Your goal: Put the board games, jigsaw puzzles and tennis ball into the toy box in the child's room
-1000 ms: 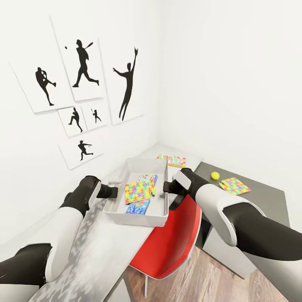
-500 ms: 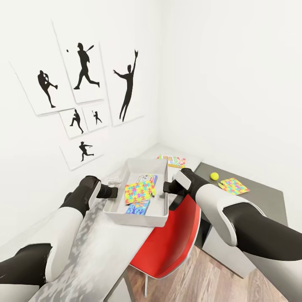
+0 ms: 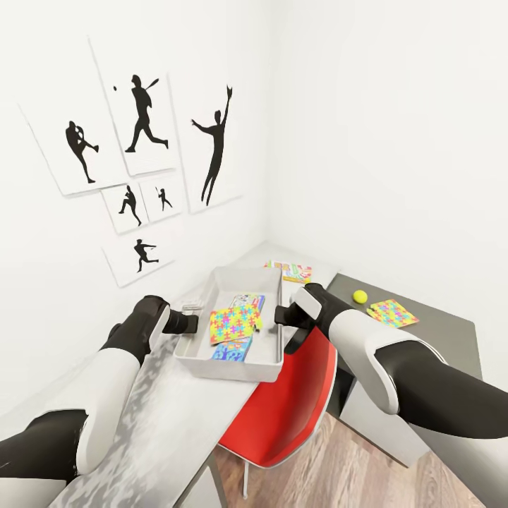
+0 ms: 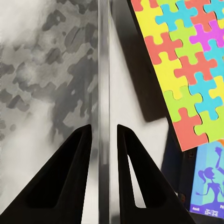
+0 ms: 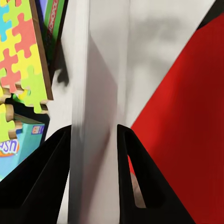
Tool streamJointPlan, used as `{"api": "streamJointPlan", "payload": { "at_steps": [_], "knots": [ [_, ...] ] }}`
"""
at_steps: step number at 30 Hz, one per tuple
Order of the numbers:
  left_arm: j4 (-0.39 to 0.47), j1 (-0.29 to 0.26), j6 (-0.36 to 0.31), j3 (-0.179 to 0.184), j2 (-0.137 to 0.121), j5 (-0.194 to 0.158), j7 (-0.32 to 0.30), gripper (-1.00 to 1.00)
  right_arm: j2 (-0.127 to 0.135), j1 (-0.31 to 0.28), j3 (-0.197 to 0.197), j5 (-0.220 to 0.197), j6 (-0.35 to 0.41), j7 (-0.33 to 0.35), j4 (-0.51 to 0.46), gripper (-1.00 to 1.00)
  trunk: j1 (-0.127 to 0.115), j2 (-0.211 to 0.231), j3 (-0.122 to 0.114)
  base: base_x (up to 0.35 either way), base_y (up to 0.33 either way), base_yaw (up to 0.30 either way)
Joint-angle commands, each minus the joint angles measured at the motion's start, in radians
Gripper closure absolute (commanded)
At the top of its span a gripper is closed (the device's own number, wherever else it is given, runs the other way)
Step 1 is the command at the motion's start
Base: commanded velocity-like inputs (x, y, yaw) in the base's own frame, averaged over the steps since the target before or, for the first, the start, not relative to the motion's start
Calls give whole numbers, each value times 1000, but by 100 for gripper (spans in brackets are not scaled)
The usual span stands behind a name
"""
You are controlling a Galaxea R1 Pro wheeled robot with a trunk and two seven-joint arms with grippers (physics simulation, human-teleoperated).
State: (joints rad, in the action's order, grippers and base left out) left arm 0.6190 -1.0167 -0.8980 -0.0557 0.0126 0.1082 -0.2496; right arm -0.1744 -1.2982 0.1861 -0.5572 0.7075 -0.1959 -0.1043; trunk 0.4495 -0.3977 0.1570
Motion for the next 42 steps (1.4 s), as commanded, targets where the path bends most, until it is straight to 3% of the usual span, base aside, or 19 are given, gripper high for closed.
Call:
{"api": "streamJointPlan", "payload": {
  "at_steps": [1, 20, 42],
  "knots": [
    [-1, 0, -7, -3, 3, -10, -6, 100, 0, -1, -11, -4, -20, -7, -11, 100, 1, -2, 2, 0, 0, 0],
    [-1, 0, -10, -3, 4, -10, -7, 100, 0, -1, -11, -4, -21, -7, -11, 100, 1, -2, 1, 0, 0, 0],
    [-1, 0, -10, -4, 4, -9, -7, 100, 0, -1, -11, -4, -22, -7, -11, 100, 1, -2, -32, 0, 0, 61]
  ]
}}
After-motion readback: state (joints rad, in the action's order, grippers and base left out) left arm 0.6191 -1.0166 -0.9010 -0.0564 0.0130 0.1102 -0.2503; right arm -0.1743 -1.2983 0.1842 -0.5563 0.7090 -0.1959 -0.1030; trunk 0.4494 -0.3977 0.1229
